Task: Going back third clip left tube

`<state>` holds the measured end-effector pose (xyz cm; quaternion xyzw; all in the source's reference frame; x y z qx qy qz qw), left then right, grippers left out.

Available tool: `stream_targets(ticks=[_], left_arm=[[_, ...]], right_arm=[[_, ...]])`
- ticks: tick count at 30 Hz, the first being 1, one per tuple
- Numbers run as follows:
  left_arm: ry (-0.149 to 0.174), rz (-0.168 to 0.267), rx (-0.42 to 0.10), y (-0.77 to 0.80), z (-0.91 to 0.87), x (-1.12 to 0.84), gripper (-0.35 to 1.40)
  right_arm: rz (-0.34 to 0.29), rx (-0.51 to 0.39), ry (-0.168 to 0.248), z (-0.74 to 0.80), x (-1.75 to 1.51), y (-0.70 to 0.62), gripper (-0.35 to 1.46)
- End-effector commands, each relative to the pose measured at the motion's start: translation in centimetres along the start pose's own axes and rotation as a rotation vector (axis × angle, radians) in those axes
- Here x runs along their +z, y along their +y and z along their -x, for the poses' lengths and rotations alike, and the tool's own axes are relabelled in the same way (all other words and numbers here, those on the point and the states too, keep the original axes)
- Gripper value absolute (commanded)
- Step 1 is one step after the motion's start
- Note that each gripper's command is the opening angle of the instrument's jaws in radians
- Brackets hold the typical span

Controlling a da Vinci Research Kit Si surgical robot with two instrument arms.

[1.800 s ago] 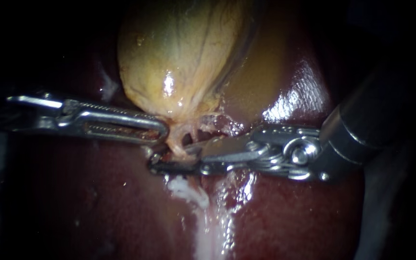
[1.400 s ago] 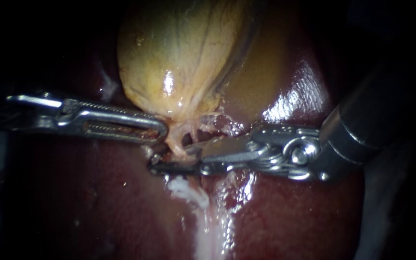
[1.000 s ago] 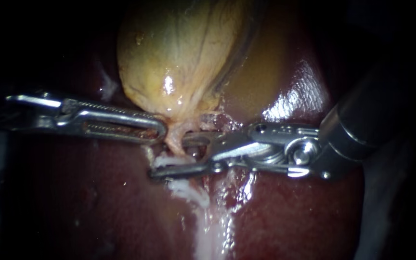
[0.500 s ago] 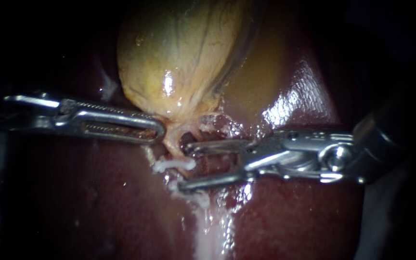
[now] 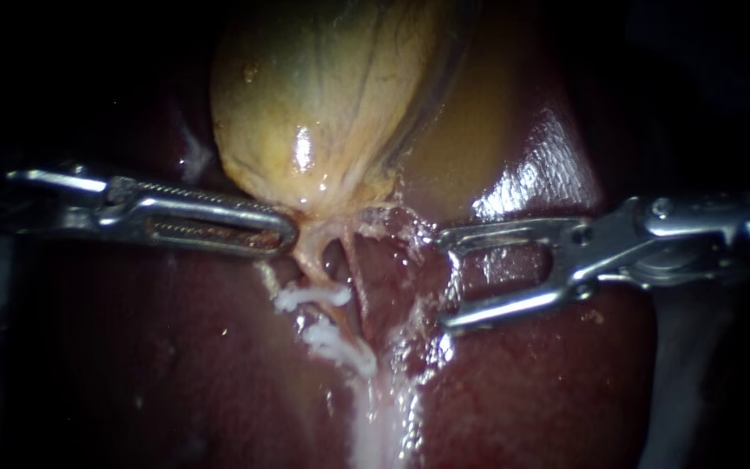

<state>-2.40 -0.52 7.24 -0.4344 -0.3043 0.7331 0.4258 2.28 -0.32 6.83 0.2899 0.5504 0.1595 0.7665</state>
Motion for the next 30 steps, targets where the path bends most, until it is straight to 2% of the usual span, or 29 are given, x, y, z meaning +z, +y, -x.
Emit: stream_targets(ticks=[1, 6, 13, 18, 30], left_arm=[[0.000, 0.000, 0.000, 0.00, 0.00, 0.01, -0.35], [0.002, -0.004, 0.002, -0.06, 0.01, 0.10, -0.35], [0.007, -0.013, 0.008, -0.22, 0.07, 0.35, -0.35], [0.004, -0.010, 0.009, -0.25, 0.09, 0.49, -0.35], [0.003, -0.009, 0.011, -0.27, 0.09, 0.53, -0.35]], right_arm=[[0.000, -0.001, 0.000, 0.00, 0.00, 0.00, 0.50], [-0.001, -0.002, 0.000, 0.01, -0.02, 0.00, 0.50], [-0.003, -0.002, -0.001, 0.02, -0.04, -0.01, 0.50], [-0.003, -0.003, -0.001, 0.02, -0.05, -0.01, 0.50], [-0.004, -0.003, -0.001, 0.02, -0.05, -0.02, 0.50]])
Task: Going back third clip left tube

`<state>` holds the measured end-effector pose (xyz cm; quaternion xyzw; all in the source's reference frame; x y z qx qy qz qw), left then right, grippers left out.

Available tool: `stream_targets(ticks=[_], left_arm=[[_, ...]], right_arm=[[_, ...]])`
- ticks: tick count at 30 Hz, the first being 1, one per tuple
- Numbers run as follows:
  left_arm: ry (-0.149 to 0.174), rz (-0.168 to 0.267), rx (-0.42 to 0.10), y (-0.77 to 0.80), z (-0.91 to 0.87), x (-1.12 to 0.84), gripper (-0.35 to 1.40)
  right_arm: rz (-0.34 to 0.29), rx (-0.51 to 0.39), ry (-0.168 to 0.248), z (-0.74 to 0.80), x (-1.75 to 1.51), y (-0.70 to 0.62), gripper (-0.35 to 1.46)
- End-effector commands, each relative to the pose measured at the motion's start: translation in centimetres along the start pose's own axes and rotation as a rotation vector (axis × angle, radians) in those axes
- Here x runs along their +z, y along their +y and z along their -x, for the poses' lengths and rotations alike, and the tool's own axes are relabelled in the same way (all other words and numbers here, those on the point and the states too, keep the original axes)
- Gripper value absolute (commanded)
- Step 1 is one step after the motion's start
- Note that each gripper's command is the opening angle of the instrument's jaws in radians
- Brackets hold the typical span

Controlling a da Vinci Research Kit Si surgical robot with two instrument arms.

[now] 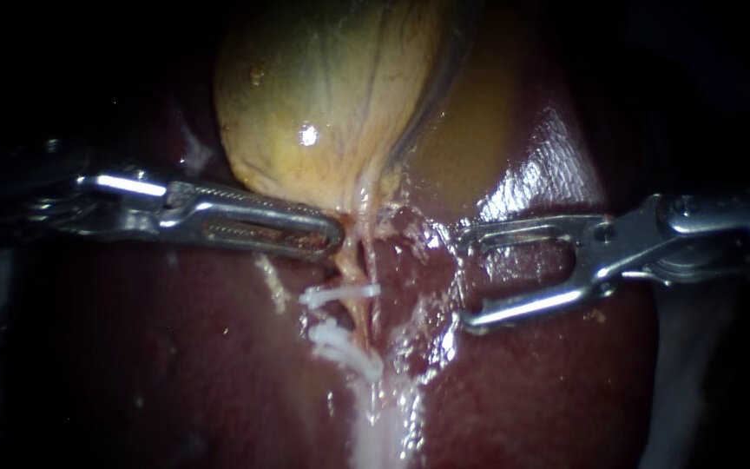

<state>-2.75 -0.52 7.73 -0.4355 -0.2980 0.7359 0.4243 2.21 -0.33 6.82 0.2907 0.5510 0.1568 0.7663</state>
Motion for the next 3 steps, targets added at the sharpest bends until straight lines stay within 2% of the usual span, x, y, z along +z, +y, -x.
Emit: stream_targets(ticks=[1, 3], left_arm=[[0.000, 0.000, 0.000, 0.00, 0.00, 0.00, -0.35], [-0.001, 0.001, 0.000, 0.00, -0.01, -0.01, -0.35]], right_arm=[[0.000, 0.000, 0.000, 0.00, 0.00, -0.01, 0.50], [0.000, 0.000, 0.000, -0.01, 0.01, -0.01, 0.50]])
